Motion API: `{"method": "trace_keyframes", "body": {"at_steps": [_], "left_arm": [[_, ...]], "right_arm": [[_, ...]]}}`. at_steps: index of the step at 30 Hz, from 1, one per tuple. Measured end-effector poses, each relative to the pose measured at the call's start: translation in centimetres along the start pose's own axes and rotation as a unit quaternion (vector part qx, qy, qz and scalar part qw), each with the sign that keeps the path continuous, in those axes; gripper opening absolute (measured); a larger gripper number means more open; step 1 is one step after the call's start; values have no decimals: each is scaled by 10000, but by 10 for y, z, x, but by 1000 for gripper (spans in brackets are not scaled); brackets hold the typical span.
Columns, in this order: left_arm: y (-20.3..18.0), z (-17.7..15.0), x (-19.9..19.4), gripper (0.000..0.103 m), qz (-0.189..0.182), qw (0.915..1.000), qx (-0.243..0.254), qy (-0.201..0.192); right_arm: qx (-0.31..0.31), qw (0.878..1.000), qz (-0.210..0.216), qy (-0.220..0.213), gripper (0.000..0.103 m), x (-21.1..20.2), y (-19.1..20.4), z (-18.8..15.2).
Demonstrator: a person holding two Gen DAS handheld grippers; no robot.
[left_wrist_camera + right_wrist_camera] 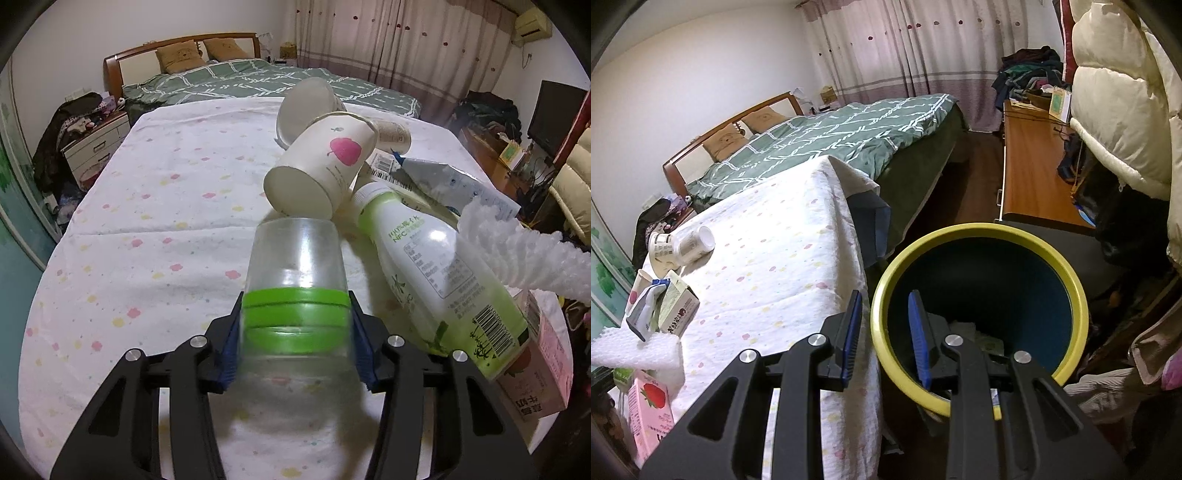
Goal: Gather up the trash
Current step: 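Carry the clear container over the bin and open the left gripper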
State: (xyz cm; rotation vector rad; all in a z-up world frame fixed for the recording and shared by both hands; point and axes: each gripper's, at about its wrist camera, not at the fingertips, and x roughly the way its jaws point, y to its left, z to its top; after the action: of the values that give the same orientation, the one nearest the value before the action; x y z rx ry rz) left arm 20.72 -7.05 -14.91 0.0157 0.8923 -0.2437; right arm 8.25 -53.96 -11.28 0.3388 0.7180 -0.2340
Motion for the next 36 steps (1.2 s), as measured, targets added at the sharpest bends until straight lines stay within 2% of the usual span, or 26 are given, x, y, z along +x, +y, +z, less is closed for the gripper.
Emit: {"method": "trace_keyframes", "body": {"at_steps": [9,15,18,22,28,34,36], "left_arm": [[1,-1,-37,50,134,9996,56,-242],[-12,14,-93,50,92,9971,242,-722],[-30,26,-117,50,4,9946,471,-922],[-67,41,-136,50,-369,9907,815,-1025],[-138,55,-140,50,-1000,9804,1327,-1060],[-222,71,-123,50,-1616,9668,1785,-862],[-256,73,-115,50,-1807,9599,2004,-758]], "right_arm": [[-6,9999,64,-84,25,-8,-1,-1],[18,9997,142,-174,25,-15,-4,-3],[18,9995,167,-251,25,-22,-7,-5],[27,9992,101,-385,25,-34,-13,-8],[52,9980,-232,-584,25,-59,-33,-17],[132,9953,-606,-745,25,-81,-55,-28],[138,9944,-706,-775,25,-87,-62,-33]]}}
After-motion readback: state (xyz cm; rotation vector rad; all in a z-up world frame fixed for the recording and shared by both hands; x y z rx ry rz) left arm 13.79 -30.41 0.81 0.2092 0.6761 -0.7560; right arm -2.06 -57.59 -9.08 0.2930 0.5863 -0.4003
